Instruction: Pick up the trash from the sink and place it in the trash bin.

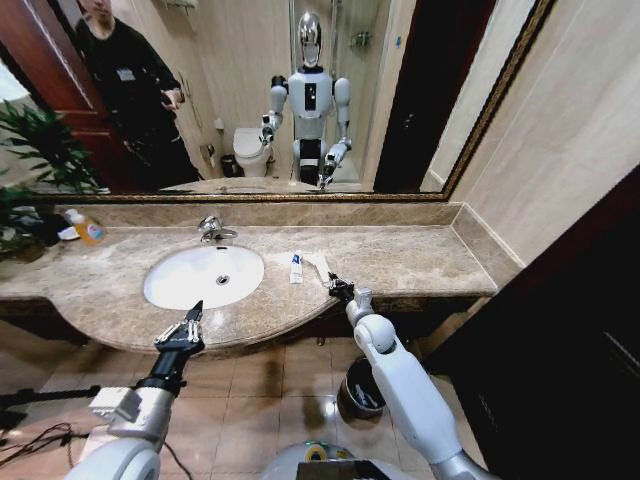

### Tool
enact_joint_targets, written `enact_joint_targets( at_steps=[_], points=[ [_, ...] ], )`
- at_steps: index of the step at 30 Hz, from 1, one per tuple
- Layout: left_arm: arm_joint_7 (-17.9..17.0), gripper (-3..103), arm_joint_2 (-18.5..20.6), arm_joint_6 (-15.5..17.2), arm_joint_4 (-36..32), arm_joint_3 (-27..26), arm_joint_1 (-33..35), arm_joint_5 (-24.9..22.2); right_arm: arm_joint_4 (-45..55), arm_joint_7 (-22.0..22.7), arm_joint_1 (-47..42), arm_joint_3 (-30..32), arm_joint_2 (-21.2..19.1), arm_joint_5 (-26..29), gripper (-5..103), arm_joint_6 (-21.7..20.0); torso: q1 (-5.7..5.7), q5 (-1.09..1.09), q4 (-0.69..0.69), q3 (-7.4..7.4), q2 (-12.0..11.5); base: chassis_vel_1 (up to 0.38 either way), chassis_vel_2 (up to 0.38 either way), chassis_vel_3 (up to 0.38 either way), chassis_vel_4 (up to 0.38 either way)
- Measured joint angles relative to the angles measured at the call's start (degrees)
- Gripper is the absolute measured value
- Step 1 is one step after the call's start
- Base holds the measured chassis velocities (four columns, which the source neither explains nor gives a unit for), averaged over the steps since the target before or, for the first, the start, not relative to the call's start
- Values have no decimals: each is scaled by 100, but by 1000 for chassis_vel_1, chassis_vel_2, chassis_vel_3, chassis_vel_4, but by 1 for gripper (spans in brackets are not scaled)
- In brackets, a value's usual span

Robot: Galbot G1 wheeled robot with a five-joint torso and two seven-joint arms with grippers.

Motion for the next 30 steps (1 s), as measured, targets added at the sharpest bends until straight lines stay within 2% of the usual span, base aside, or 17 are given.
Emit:
enact_joint_targets(
  at_steps=[9, 17, 24, 30],
  points=[
    [0, 0, 0, 0, 0, 0, 0, 0, 264, 3, -196, 111, -105, 63, 0, 0, 0, 1, 0, 0, 0, 0, 0, 0, 0],
    [0, 0, 0, 0, 0, 0, 0, 0, 884, -32, -602, 477, -401, 197, 0, -16, 0, 1, 0, 0, 0, 0, 0, 0, 0],
    [0, 0, 0, 0, 0, 0, 0, 0, 1715, -96, -1524, 1067, -794, 414, 0, -25, 0, 1, 0, 0, 0, 0, 0, 0, 0],
    [0, 0, 0, 0, 0, 0, 0, 0, 2101, -70, -2167, 1404, -977, 542, 0, 80, 0, 1, 0, 0, 0, 0, 0, 0, 0]
  ],
)
